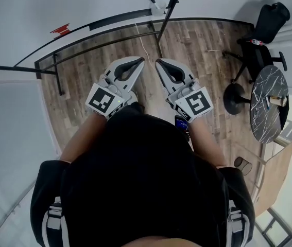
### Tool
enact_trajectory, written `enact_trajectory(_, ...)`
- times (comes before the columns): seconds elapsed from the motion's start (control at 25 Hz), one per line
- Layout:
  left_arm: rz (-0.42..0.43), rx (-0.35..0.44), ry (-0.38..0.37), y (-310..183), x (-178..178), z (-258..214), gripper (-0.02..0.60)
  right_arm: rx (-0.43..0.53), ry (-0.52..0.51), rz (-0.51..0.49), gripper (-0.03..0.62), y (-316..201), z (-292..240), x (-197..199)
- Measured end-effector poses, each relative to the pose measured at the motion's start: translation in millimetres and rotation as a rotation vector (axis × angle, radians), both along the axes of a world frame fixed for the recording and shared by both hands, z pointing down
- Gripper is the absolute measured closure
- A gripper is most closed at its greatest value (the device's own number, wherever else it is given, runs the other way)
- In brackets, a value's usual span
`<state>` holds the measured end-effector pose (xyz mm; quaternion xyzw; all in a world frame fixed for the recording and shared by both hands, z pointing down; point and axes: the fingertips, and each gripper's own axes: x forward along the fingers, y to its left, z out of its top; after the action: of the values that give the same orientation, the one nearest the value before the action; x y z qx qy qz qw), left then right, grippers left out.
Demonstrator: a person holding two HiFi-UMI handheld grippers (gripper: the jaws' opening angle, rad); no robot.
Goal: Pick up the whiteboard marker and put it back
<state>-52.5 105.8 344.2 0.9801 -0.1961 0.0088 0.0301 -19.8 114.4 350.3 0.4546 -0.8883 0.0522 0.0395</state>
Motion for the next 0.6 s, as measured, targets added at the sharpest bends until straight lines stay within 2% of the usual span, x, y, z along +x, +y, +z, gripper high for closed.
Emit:
enact_trajectory(0.24,0.016,-0.002,0.006,-79.6,-13.9,5.4,0.578,-0.032,0.019,0.037,0.592,-75.0,12.4,-8.1)
enact_trajectory(0.6,0.004,-0.049,0.004,-149.6,-6.8,20.9,0.578,-0.091,0.036,0.047,0.591,-144.6,28.1,5.0)
